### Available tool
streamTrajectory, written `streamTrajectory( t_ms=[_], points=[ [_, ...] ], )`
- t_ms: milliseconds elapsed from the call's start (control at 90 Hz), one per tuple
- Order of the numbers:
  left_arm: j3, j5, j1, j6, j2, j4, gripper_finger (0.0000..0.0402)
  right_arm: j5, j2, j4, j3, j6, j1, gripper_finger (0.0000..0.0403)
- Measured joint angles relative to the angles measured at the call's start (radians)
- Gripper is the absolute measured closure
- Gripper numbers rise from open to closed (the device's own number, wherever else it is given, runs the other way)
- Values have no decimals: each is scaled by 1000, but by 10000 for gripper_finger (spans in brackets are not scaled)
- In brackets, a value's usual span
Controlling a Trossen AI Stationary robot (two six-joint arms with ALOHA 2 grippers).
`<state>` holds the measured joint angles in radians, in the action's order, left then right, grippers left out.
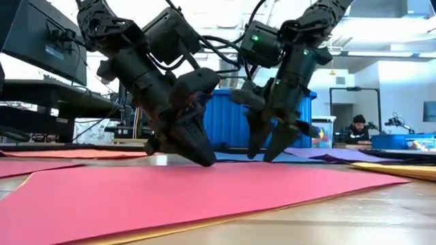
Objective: Organize paper
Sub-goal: Stack the red paper on top of the other red paper
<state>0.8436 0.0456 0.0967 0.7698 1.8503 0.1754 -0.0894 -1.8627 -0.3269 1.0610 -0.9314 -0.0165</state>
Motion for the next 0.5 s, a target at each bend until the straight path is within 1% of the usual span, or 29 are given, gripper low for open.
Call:
streamTrajectory(
  t_ms=[178, 389, 500],
  points=[
    [0, 0, 0, -12, 0, 0, 359, 35, 4, 22, 4, -11, 34, 237],
    [1, -1, 0, -25, 0, -2, 359, 36, 5, 25, 4, -22, 69, 237],
    [1, -1, 0, -25, 0, -2, 359, 53, 26, 16, 4, -43, 86, 237]
  ],
)
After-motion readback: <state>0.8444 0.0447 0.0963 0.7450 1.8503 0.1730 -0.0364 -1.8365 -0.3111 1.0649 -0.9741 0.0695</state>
